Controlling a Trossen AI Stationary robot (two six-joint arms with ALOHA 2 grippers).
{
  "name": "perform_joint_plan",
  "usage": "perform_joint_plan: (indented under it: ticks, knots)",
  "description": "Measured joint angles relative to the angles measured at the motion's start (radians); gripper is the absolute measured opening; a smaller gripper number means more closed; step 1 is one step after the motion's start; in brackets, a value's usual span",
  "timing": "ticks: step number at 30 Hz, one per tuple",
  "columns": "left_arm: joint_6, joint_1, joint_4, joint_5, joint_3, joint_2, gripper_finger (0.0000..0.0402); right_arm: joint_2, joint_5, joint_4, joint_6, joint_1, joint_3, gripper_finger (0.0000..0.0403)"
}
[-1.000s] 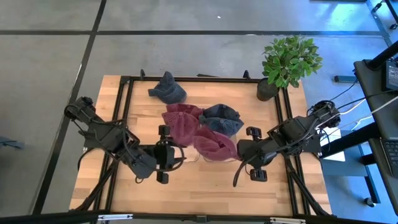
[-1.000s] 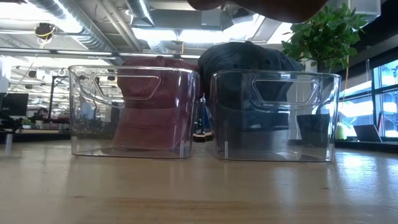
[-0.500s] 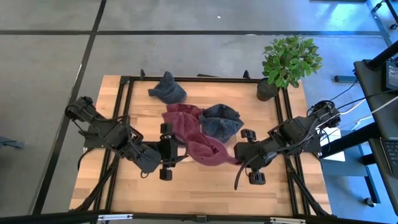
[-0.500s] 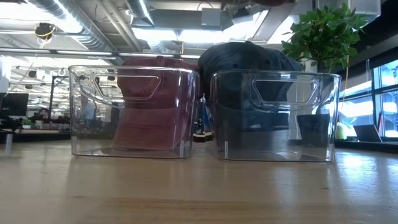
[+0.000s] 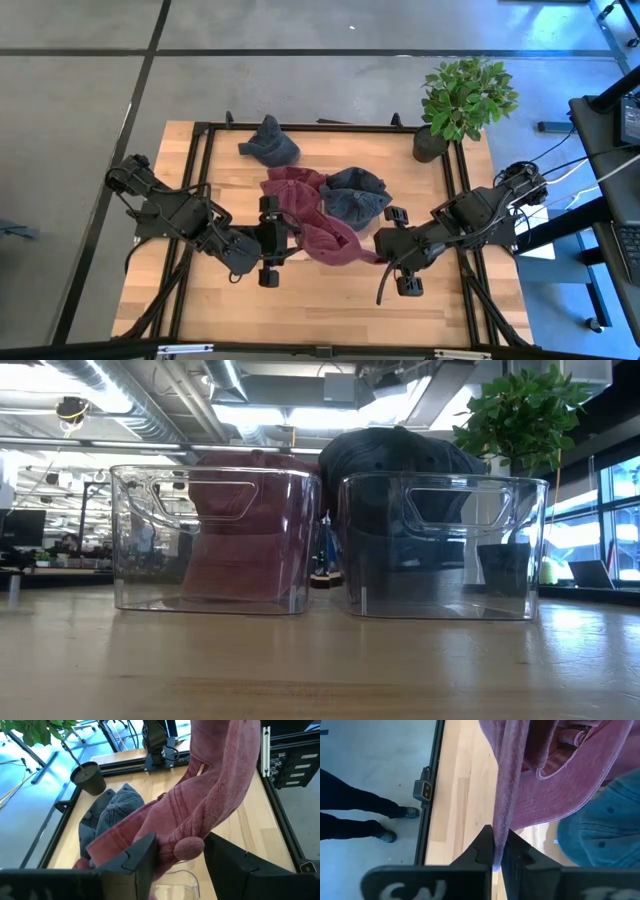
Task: Pick & Place hat
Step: Put the red cap into the left transparent bin
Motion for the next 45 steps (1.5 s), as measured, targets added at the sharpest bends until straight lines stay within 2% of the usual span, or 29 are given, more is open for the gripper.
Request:
perform_joint_plan:
  ticks: [5,13,18,23,26,32,38,42,45]
  knots:
    - [0.002,0.000,0.008,0.000,0.000,0.000,0.0122,0.000,0.008,0.000,0.000,0.000,0.000,0.0018]
    - [0.070,0.000,0.029,0.005,0.000,0.000,0.0040,0.000,0.015,0.002,0.004,0.000,0.000,0.0019]
    - [0.069,0.000,0.029,0.006,0.000,0.000,0.0040,0.000,0.010,0.002,-0.009,0.000,0.000,0.0028]
    - [0.045,0.016,0.046,0.019,0.000,-0.001,0.0040,0.000,0.002,0.004,-0.052,0.000,0.000,0.0066]
    - [0.045,0.042,0.028,0.054,0.035,-0.002,0.0040,0.000,0.013,-0.006,-0.048,-0.003,0.000,0.0101]
    - [0.045,0.128,-0.047,0.184,0.119,-0.004,0.0040,-0.006,0.119,-0.144,0.049,-0.012,0.001,0.0155]
    - [-0.016,0.223,-0.174,0.239,0.158,-0.003,0.0040,-0.011,0.196,-0.276,0.137,-0.012,0.001,0.0169]
    - [-0.133,0.277,-0.300,0.246,0.154,0.004,0.0040,-0.011,0.222,-0.283,0.161,-0.012,0.001,0.0169]
    - [-0.166,0.299,-0.367,0.271,0.154,0.020,0.0040,-0.011,0.224,-0.283,0.161,-0.012,0.001,0.0170]
